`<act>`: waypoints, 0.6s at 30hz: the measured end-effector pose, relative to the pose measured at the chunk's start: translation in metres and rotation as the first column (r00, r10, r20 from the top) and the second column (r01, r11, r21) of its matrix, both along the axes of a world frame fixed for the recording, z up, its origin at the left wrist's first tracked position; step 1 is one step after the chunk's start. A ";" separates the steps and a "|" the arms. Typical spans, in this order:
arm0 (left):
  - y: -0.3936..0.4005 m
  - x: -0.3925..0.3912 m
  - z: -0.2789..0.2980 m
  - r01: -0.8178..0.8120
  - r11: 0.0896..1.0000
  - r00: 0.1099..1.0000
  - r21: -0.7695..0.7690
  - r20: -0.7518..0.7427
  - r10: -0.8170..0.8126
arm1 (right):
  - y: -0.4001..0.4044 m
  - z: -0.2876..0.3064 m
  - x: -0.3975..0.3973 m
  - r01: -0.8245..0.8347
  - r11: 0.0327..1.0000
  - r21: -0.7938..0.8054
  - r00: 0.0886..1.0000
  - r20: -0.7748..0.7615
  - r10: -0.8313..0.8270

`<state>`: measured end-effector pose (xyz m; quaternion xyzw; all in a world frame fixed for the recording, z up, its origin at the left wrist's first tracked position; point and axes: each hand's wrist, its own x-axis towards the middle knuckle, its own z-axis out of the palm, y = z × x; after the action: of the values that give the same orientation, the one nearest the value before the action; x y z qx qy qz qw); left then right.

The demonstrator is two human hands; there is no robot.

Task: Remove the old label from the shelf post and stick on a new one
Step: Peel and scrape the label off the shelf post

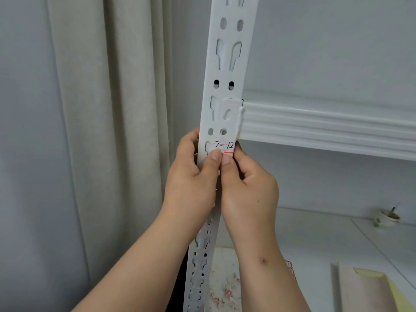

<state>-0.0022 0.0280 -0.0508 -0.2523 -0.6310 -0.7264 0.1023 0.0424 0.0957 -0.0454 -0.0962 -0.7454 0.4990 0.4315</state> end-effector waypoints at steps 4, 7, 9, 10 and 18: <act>-0.001 -0.002 -0.003 0.014 1.000 1.000 -0.024 -0.026 -0.014 | 0.003 0.000 0.000 -0.044 0.997 -0.059 0.999 -0.016 0.043; 0.000 -0.005 -0.005 0.025 0.999 0.999 -0.023 -0.025 -0.026 | 0.003 -0.001 -0.001 -0.070 0.992 -0.104 0.997 -0.035 0.067; 0.000 -0.006 -0.005 0.040 0.999 0.999 -0.008 -0.017 -0.040 | 0.001 -0.002 -0.001 -0.066 0.991 -0.115 0.996 -0.059 0.060; 0.001 -0.007 -0.006 0.046 0.999 0.999 0.001 -0.015 -0.046 | 0.001 -0.002 -0.002 -0.063 0.991 -0.122 0.996 -0.075 0.054; 0.001 -0.011 -0.009 0.039 0.999 0.999 0.004 -0.029 -0.039 | 0.000 -0.006 -0.008 -0.049 0.979 -0.197 0.988 -0.153 0.019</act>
<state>-0.0131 0.0293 -0.0595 -0.2749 -0.6229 -0.7259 0.0977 0.0348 0.0961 -0.0513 -0.0884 -0.6582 0.5846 0.4660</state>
